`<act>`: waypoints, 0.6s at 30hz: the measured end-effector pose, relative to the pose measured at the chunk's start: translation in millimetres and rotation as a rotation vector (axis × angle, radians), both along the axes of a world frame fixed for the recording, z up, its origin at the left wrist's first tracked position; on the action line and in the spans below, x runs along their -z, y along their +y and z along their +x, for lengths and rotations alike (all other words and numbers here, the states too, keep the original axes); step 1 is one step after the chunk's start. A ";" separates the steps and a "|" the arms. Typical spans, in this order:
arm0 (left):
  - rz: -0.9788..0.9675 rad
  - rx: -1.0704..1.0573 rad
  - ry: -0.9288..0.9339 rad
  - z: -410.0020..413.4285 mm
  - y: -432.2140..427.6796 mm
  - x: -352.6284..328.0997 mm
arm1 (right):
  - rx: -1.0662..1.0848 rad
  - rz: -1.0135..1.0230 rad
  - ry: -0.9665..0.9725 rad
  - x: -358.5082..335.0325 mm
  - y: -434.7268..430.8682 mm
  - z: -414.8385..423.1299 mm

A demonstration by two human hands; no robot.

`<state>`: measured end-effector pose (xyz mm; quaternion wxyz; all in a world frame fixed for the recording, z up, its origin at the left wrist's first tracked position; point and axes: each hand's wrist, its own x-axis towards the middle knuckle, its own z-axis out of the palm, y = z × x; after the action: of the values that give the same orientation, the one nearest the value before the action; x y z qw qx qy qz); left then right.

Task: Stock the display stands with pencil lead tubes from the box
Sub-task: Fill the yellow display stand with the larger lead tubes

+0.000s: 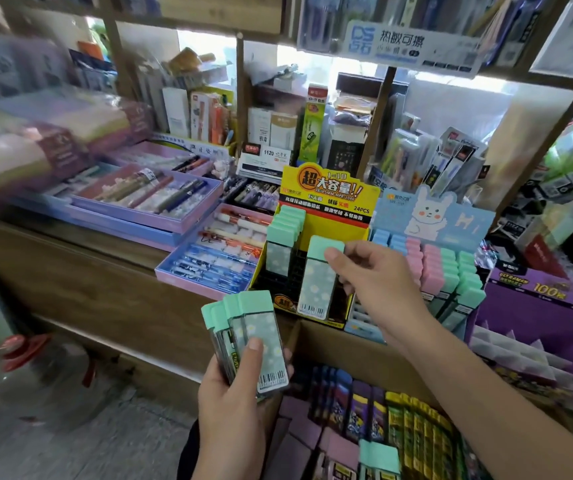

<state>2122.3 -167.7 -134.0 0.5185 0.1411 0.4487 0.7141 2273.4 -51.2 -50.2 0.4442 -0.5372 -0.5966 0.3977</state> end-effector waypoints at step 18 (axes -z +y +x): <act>-0.012 0.004 0.027 -2.8 2.5 5.9 | -0.063 0.202 -0.074 9.7 46.5 -49.0</act>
<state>2119.5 -165.2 -139.9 0.5146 0.1486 0.4597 0.7084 2224.3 -4.7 -59.9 0.4611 -0.4850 -0.6661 0.3294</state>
